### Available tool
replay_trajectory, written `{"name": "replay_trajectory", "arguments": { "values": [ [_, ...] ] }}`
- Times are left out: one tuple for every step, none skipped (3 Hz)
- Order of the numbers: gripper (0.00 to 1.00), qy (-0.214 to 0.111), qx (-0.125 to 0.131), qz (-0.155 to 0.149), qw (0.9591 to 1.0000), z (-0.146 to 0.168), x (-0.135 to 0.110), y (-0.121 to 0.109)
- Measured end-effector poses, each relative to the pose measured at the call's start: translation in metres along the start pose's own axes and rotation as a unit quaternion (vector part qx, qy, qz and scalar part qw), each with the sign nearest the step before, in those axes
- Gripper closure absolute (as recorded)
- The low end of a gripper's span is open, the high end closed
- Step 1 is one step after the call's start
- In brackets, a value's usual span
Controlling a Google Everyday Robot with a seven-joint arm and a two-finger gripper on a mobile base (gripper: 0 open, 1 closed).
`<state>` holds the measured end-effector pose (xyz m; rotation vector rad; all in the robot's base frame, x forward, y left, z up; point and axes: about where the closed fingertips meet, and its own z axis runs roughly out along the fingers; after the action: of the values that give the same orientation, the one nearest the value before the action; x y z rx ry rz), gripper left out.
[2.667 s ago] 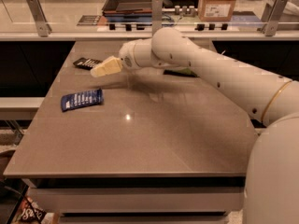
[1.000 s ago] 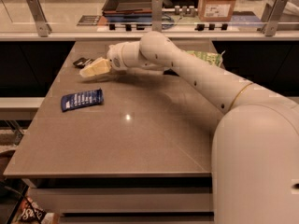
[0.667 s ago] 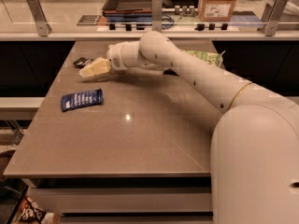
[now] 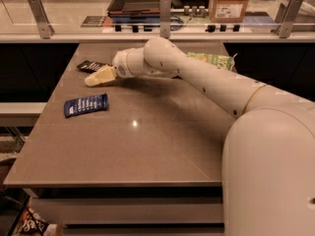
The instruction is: Pick rxbar chocolate
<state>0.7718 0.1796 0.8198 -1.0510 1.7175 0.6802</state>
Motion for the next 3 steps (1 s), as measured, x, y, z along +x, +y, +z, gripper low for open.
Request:
{"name": "replay_trajectory", "arguments": {
  "values": [
    [0.17,0.000,-0.002,0.000,1.0000,0.0022,0.0005,0.0020],
    [0.42,0.001,-0.005,0.000,1.0000,0.0046,0.0008,0.0042],
    [0.64,0.001,-0.007,0.000,1.0000,0.0066,0.0011,0.0061]
  ]
}}
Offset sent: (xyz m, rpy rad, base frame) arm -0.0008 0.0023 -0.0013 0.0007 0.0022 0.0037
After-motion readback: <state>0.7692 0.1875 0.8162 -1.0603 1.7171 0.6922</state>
